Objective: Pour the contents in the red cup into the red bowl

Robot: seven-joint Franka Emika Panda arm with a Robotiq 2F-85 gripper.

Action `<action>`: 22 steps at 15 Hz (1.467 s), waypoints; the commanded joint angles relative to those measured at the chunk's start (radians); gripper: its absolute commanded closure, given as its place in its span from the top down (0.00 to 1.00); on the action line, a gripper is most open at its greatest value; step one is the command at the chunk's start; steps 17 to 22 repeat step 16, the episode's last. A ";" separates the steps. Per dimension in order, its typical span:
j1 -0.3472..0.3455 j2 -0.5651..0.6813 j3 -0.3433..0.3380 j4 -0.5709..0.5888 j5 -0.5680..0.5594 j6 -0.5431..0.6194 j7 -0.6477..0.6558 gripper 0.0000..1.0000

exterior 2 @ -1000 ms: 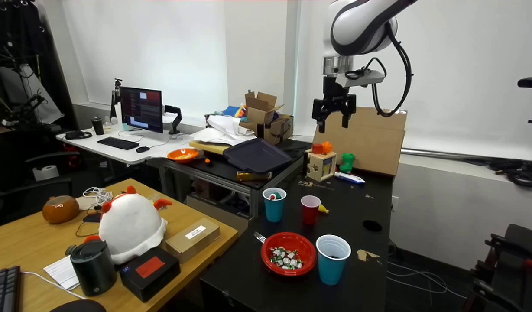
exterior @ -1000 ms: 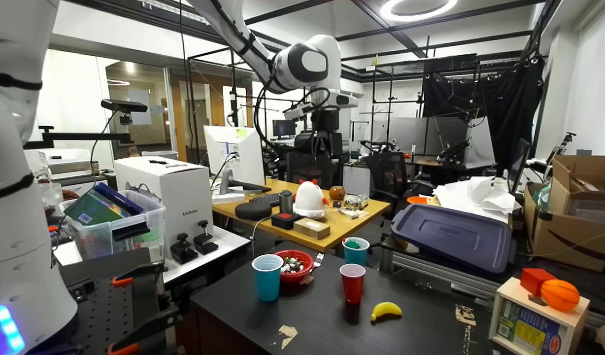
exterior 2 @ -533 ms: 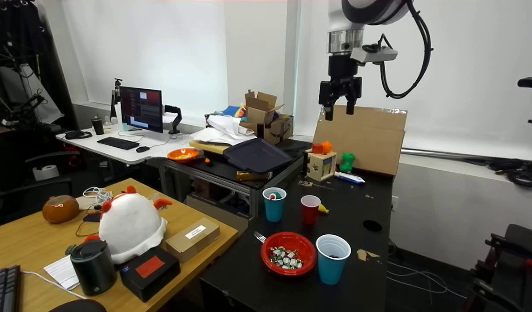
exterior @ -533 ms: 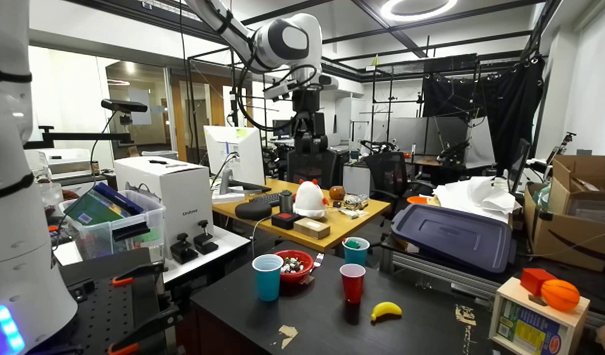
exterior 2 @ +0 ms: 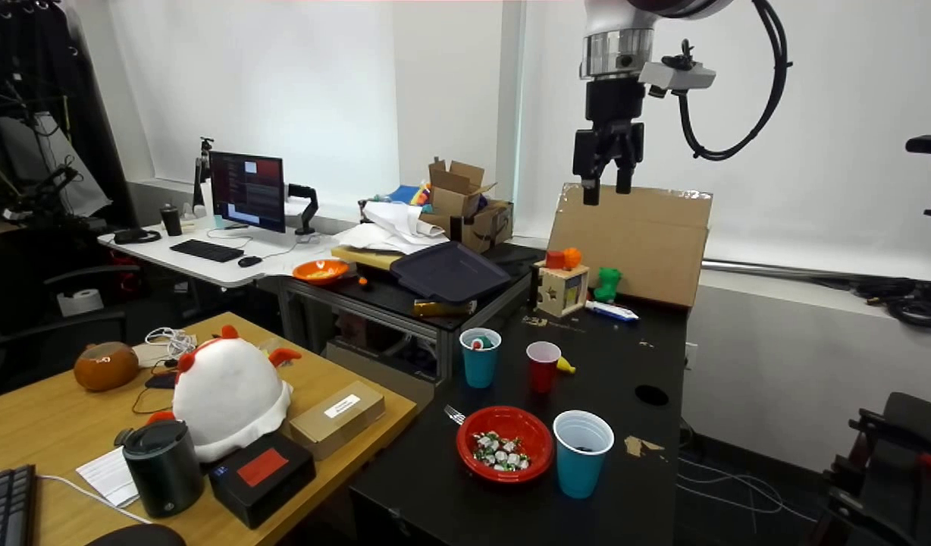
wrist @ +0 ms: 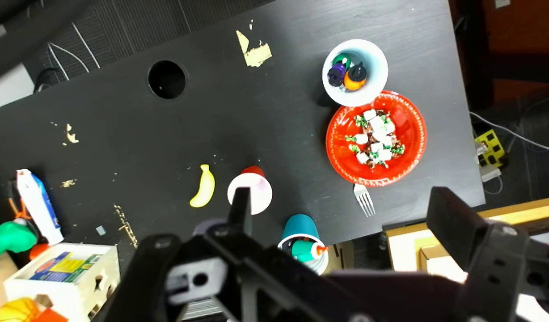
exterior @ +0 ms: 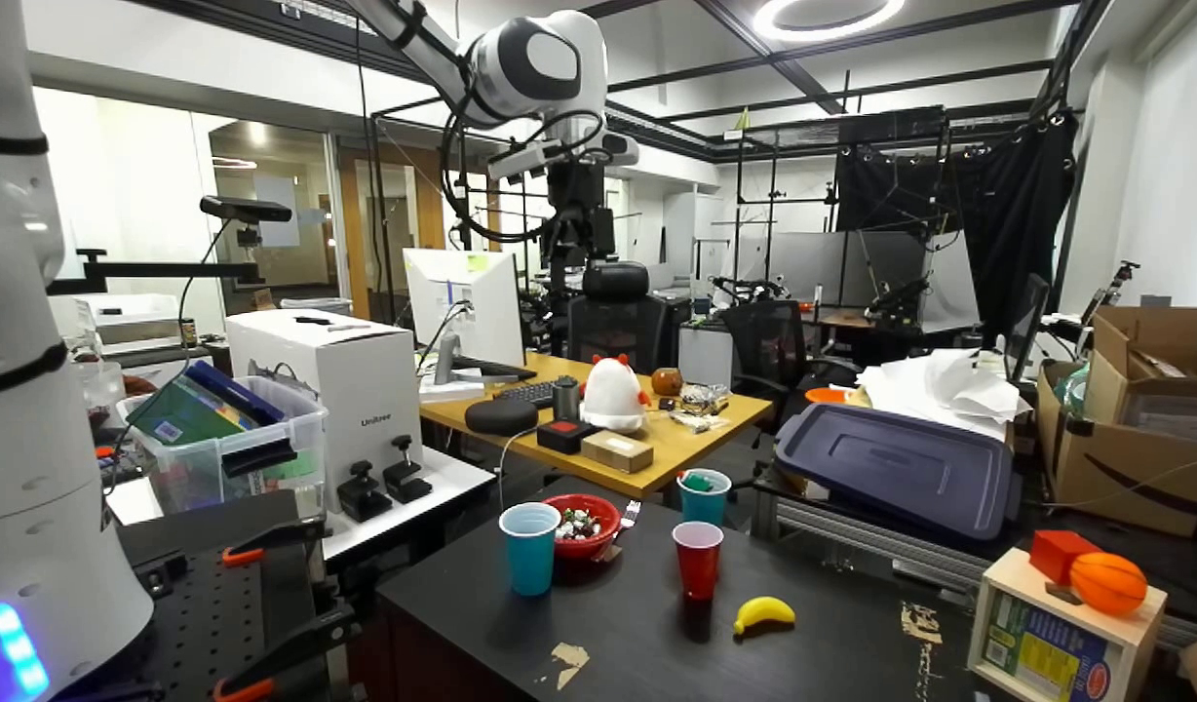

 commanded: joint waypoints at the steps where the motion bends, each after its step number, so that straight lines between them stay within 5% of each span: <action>1: 0.006 -0.062 0.017 -0.064 0.008 -0.018 -0.026 1.00; 22: 0.013 -0.047 0.036 -0.078 0.001 -0.002 0.001 1.00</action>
